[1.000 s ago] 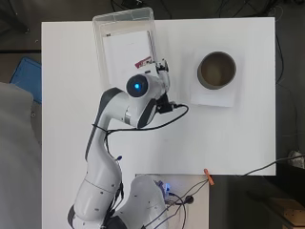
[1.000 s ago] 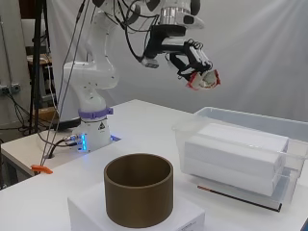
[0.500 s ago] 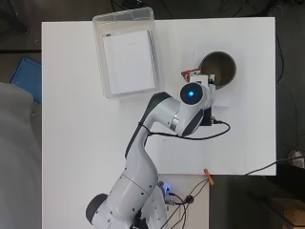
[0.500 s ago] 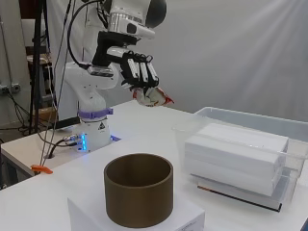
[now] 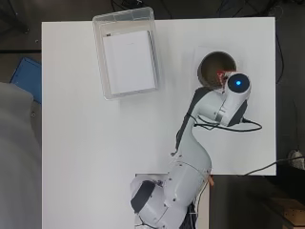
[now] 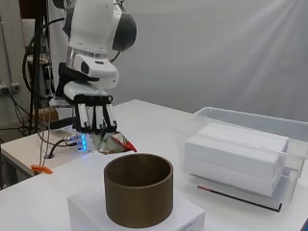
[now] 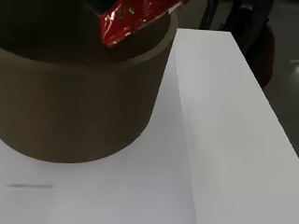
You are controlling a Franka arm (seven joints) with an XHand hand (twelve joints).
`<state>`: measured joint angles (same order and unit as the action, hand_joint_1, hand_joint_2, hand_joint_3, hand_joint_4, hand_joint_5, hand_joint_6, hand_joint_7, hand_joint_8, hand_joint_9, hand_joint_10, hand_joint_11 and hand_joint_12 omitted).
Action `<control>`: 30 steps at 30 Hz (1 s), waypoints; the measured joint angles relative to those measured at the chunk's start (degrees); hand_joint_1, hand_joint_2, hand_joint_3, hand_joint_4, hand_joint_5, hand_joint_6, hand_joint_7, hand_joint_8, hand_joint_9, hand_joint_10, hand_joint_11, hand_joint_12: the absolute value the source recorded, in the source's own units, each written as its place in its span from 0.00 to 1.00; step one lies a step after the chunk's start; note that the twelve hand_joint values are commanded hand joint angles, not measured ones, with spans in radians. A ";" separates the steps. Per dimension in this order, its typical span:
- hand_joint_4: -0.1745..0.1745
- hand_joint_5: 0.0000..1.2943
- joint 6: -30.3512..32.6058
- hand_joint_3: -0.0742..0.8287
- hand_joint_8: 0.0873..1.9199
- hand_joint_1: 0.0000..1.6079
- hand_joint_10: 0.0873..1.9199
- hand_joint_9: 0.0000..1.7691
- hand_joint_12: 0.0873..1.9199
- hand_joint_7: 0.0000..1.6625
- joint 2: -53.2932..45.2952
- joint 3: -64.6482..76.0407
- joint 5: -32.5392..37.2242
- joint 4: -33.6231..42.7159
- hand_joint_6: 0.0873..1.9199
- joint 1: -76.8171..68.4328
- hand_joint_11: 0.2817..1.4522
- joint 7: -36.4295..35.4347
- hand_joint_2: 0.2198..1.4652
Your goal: Teleoperate dual arm-hand system to remove items from a box
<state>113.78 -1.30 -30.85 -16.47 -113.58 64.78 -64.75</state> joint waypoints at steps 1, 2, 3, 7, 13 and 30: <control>0.36 0.65 0.01 0.08 0.69 0.71 0.74 0.66 0.78 0.61 -1.63 0.68 -1.30 1.83 0.53 -0.96 0.36 0.94 0.77; 0.18 0.65 -0.30 0.08 0.68 0.74 0.71 0.66 0.76 0.59 -3.25 1.27 -2.86 3.92 0.50 -2.04 0.34 2.15 0.76; 0.09 0.65 -0.96 0.08 0.67 0.75 0.70 0.65 0.74 0.59 -4.99 1.94 -5.22 6.35 0.49 -3.48 0.32 3.77 0.76; 0.36 0.63 -3.78 0.08 0.68 0.70 0.74 0.66 0.76 0.58 -12.07 3.21 -8.93 12.04 0.54 -8.42 0.32 5.85 0.78; 0.71 0.32 -6.22 0.05 0.39 0.39 0.55 0.45 0.60 0.39 -14.05 1.24 -9.40 13.13 0.23 -11.95 0.22 6.47 0.59; 0.59 0.13 -21.99 0.09 0.00 0.02 0.00 0.27 0.00 0.20 -11.88 13.23 -5.04 25.76 0.00 -26.34 0.16 9.31 0.47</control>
<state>91.79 -13.19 -17.62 -21.51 -87.83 38.44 -55.44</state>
